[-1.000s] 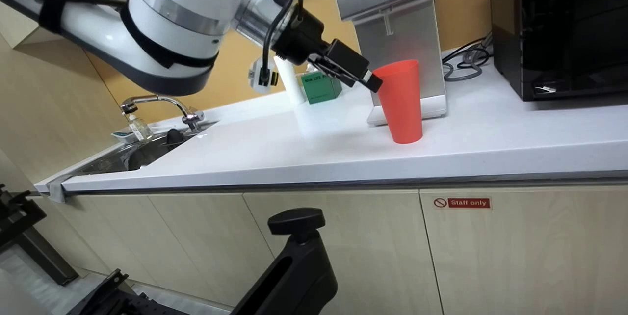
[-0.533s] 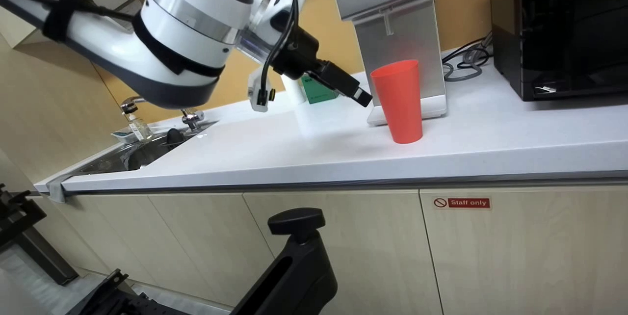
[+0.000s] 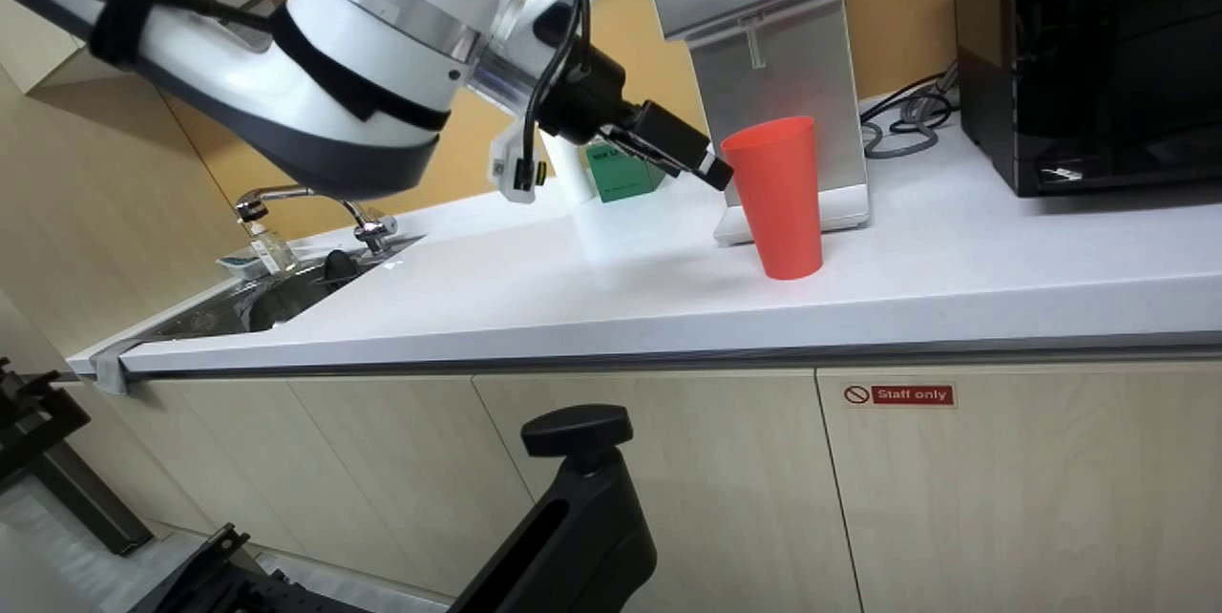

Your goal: Put the cup on the dispenser

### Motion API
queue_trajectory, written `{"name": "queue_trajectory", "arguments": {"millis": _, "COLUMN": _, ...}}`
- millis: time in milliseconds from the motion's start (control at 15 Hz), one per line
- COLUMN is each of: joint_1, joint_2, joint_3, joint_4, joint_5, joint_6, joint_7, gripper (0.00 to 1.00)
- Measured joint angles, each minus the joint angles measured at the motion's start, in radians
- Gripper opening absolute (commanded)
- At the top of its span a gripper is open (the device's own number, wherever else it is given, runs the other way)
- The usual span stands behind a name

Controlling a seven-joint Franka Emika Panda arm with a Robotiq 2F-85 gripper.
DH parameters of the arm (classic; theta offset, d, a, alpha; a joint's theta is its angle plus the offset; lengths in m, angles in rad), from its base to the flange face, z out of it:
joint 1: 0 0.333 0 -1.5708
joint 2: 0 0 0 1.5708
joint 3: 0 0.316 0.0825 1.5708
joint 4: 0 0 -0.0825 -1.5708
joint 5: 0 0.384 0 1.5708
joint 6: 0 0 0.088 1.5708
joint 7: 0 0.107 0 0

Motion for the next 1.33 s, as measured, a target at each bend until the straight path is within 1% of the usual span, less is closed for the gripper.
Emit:
{"name": "queue_trajectory", "arguments": {"millis": 333, "joint_1": -0.004, "joint_2": 0.018, "joint_3": 0.000, "joint_4": 0.061, "joint_5": -0.154, "joint_6": -0.008, "joint_7": 0.066, "gripper": 1.00}}
{"name": "queue_trajectory", "arguments": {"millis": 667, "joint_1": -0.003, "joint_2": 0.088, "joint_3": 0.000, "joint_4": 0.117, "joint_5": -0.260, "joint_6": -0.005, "joint_7": 0.135, "gripper": 1.00}}
{"name": "queue_trajectory", "arguments": {"millis": 1333, "joint_1": -0.002, "joint_2": 0.259, "joint_3": 0.015, "joint_4": 0.278, "joint_5": -0.473, "joint_6": 0.008, "joint_7": 0.399, "gripper": 1.00}}
